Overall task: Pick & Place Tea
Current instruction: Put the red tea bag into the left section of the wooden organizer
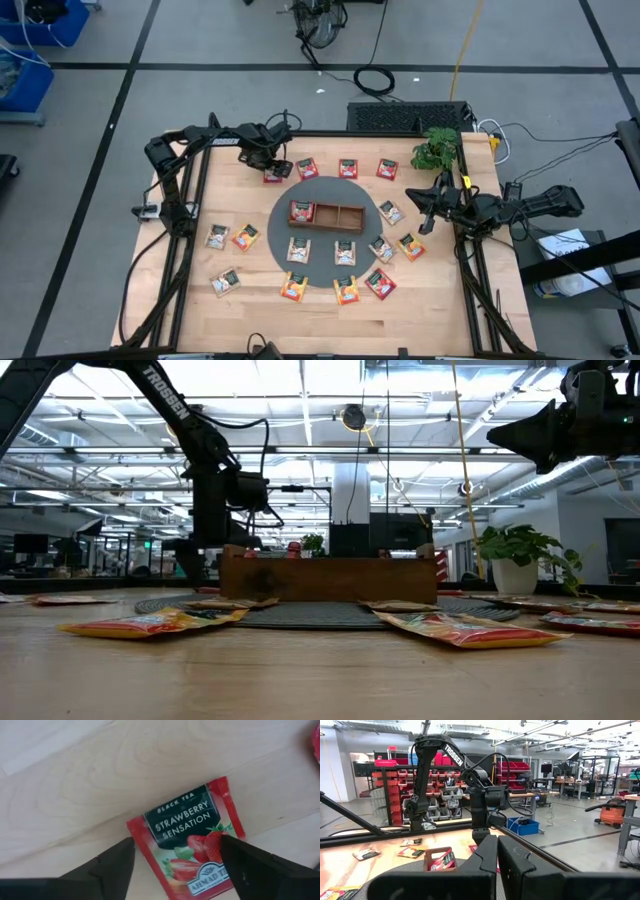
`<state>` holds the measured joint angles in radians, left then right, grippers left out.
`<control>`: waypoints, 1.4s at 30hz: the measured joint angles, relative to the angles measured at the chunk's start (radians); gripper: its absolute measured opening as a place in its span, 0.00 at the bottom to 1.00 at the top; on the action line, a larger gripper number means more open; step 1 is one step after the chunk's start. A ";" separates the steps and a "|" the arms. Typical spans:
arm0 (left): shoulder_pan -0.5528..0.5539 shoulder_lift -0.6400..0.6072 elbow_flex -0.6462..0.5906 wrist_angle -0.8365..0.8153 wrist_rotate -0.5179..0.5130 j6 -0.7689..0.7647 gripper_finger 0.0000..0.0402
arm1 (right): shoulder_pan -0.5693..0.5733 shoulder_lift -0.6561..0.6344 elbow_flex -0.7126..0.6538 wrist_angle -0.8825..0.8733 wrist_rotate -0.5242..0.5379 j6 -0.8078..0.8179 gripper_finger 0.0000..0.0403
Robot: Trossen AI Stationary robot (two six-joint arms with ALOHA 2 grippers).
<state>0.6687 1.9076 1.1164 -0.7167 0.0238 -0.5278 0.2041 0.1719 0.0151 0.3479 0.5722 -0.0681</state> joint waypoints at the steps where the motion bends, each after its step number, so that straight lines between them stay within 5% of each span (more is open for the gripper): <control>1: -0.002 0.000 0.000 -0.006 0.000 0.001 0.66 | 0.000 0.000 0.000 0.000 0.000 0.000 0.01; 18: -0.006 0.000 -0.002 -0.006 0.025 0.099 0.03 | 0.000 0.000 0.000 -0.001 0.000 0.001 0.01; 29: -0.107 -0.210 -0.012 -0.022 -0.146 0.100 0.01 | 0.000 0.000 0.000 -0.001 -0.001 0.001 0.01; 36: -0.331 -0.401 -0.010 -0.005 -0.304 0.033 0.01 | 0.000 0.000 0.000 -0.002 -0.001 0.003 0.01; 42: -0.544 -0.440 -0.010 0.103 -0.460 -0.011 0.00 | 0.000 0.000 0.000 -0.001 0.000 0.003 0.01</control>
<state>0.1247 1.4677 1.1069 -0.6137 -0.4365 -0.5393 0.2043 0.1716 0.0151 0.3467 0.5724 -0.0654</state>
